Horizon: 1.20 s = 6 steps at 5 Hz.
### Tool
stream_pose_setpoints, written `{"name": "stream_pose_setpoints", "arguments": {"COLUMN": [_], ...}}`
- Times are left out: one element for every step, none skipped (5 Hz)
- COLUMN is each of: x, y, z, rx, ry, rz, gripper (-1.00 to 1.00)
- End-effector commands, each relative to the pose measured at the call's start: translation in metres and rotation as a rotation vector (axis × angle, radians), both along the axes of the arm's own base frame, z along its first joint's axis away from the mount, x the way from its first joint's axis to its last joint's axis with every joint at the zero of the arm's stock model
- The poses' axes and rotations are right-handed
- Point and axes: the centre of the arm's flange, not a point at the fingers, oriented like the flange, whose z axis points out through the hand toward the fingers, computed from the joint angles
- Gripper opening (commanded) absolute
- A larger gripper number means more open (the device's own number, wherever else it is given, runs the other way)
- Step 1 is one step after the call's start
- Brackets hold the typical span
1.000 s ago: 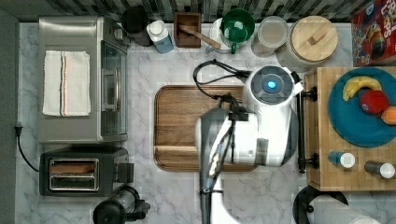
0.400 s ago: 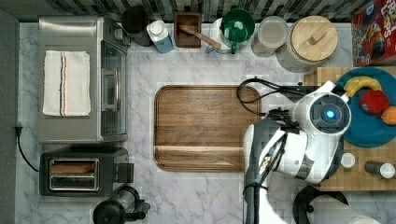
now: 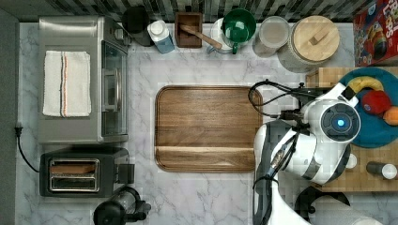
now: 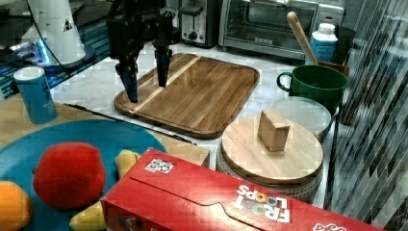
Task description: Open the drawer.
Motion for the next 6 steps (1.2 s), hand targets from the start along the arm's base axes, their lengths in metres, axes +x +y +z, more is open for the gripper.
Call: {"name": "stream_pose_setpoints", "arguments": {"x": [-0.014, -0.015, -0.015, -0.022, -0.028, -0.028], "y": [0.010, -0.005, -0.010, -0.004, 0.008, 0.024], "z": [-0.037, -0.047, -0.059, -0.074, -0.076, -0.079], "rx": [0.024, 0.001, -0.005, -0.018, -0.010, -0.012], "ry": [-0.036, -0.066, -0.079, -0.106, -0.102, -0.099], "rz": [0.031, 0.044, 0.044, 0.009, -0.021, -0.055], "gripper": [1.00, 1.00, 1.00, 1.00, 1.00, 1.00]}}
